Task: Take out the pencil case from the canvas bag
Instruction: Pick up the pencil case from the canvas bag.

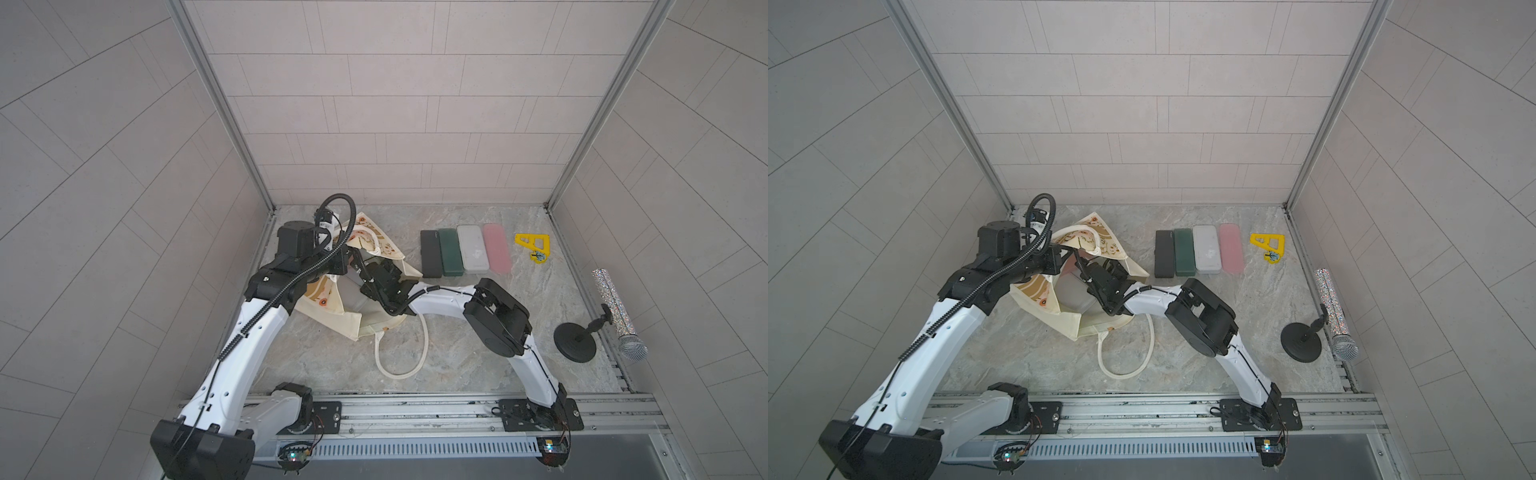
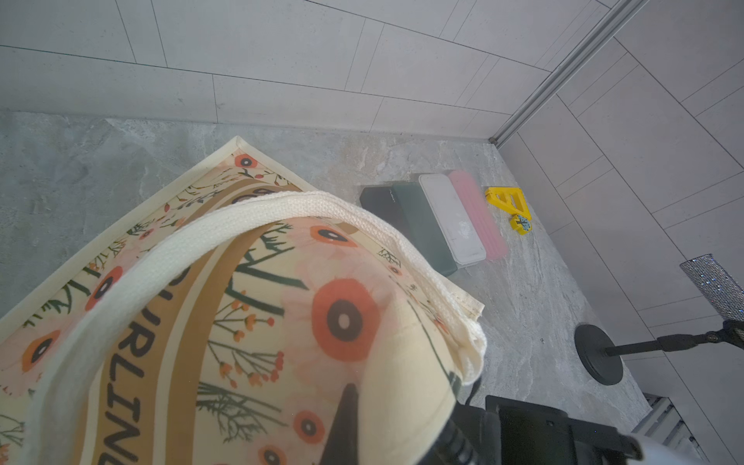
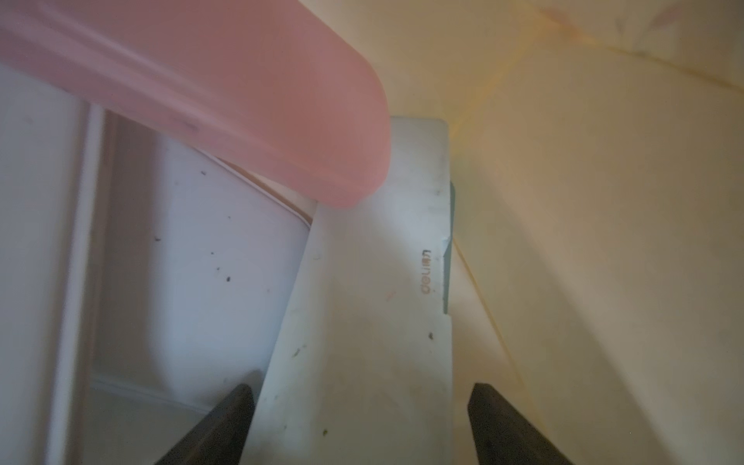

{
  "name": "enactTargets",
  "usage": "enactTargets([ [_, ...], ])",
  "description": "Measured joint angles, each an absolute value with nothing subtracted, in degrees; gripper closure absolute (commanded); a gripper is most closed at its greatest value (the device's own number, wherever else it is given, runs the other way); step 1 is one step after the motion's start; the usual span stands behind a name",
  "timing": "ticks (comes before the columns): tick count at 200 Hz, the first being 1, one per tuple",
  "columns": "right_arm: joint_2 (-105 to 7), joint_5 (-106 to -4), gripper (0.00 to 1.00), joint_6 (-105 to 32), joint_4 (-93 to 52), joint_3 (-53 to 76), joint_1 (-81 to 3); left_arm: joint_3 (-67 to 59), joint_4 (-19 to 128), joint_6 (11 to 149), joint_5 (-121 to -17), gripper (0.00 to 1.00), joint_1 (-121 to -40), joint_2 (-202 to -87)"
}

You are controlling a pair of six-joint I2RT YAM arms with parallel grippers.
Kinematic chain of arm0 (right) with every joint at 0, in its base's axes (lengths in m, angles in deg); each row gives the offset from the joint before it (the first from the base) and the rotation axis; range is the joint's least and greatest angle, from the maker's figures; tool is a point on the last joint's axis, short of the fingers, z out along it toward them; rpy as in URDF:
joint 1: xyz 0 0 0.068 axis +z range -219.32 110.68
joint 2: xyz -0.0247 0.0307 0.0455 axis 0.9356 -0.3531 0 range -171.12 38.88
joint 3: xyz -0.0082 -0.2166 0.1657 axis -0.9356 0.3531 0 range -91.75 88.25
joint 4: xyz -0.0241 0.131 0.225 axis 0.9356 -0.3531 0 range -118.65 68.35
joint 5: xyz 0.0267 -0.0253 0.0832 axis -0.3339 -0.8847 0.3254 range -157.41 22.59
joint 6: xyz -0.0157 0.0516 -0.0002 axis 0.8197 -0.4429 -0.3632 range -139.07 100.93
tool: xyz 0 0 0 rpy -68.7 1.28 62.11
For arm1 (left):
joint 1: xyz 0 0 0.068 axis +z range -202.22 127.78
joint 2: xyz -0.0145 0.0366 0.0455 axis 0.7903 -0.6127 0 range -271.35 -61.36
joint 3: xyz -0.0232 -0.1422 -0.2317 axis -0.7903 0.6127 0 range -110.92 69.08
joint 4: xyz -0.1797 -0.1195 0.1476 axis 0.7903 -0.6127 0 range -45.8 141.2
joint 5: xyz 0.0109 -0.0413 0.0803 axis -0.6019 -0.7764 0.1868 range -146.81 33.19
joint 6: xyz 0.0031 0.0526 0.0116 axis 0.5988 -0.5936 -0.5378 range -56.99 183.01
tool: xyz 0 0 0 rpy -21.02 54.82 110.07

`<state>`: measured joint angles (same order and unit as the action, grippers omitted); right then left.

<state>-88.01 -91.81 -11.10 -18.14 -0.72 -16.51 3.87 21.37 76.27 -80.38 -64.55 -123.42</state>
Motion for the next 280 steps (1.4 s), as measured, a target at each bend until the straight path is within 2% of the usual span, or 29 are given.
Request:
enactTargets([
  [71, -88.73, -93.39, 0.32, -11.04, -18.4, -1.0, -16.53, 3.87, 21.37, 76.31, -80.6, 1.0, -64.4, -123.42],
  [108, -88.01, -93.41, 0.36, -11.43, -16.91, 0.88, -16.62, 3.87, 21.39, 76.47, -81.22, 1.0, -64.12, -123.4],
  [180, -83.92, -93.45, 0.38, -11.82, -16.63, 5.93, -15.72, 3.87, 21.57, 76.73, -81.5, 1.0, -63.35, -123.4],
  [280, -71.07, -92.93, 0.4, -14.77, -18.14, 19.41, -10.39, 3.87, 21.87, 77.56, -81.41, 1.0, -62.8, -123.4],
])
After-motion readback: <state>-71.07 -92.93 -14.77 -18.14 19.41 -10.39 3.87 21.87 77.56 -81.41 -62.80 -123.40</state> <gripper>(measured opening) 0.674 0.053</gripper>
